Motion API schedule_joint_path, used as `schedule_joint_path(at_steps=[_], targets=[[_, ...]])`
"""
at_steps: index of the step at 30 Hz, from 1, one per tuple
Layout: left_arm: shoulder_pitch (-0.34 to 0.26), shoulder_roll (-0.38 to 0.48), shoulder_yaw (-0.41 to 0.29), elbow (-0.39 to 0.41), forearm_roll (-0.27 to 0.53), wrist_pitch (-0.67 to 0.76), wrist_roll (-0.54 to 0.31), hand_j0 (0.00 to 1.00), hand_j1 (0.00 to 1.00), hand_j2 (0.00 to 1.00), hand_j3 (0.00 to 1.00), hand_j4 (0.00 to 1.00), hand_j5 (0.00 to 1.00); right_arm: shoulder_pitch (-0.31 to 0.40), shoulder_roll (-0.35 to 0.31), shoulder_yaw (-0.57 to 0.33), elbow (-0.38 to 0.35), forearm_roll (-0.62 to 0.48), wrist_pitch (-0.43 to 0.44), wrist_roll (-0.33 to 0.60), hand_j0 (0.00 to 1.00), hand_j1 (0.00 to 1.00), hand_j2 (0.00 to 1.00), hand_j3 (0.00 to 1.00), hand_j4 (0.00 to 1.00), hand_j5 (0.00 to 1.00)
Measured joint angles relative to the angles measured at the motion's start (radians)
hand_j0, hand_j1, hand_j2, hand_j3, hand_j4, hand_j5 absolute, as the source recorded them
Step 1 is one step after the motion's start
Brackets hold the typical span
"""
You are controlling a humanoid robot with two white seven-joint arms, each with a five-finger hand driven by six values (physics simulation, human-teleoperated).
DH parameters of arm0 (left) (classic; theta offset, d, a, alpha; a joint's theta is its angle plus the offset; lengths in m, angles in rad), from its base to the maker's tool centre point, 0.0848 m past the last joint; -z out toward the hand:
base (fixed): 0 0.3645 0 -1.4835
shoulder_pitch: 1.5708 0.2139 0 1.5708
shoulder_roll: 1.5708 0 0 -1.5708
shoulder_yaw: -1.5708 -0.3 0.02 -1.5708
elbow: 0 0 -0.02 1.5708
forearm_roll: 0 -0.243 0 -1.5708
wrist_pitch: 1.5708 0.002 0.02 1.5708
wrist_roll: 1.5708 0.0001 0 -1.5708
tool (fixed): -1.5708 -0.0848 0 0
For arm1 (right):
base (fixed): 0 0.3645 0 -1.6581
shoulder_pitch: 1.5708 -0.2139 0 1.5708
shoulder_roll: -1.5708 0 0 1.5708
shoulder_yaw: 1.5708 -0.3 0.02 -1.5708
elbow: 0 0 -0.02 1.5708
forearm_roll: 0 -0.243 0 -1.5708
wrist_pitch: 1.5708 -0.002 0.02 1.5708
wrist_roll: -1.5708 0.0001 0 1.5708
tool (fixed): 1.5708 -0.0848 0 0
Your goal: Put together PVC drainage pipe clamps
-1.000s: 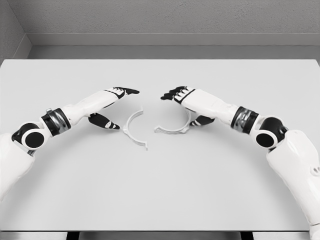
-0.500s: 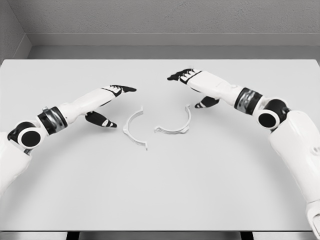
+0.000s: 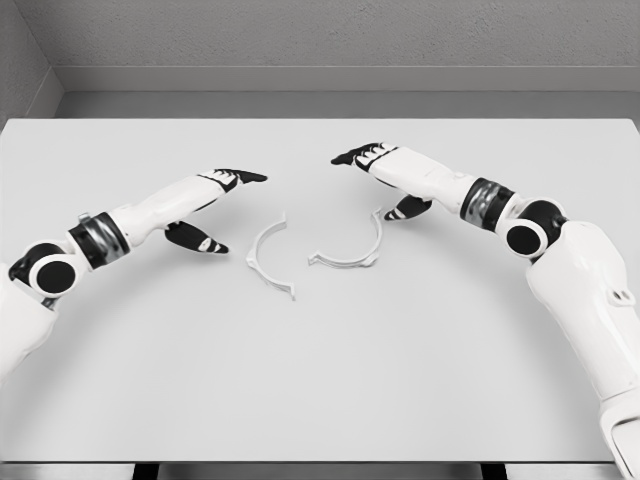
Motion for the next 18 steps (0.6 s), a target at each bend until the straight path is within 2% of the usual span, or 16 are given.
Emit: schedule_joint_path(at_steps=[7, 18], targets=[[-0.002, 0.011, 0.0, 0.0, 0.0, 0.0, 0.0, 1.0, 1.0, 1.0, 1.0, 1.0, 1.0, -0.017, 0.016, 0.012, 0.045, 0.007, 0.0, -0.001, 1.0, 1.0, 1.0, 1.0, 1.0, 1.0], [-0.002, 0.009, 0.011, -0.002, 0.0, 0.0, 0.001, 1.0, 1.0, 1.0, 1.0, 1.0, 1.0, -0.026, 0.028, 0.019, 0.072, 0.012, 0.0, -0.003, 1.0, 1.0, 1.0, 1.0, 1.0, 1.0]])
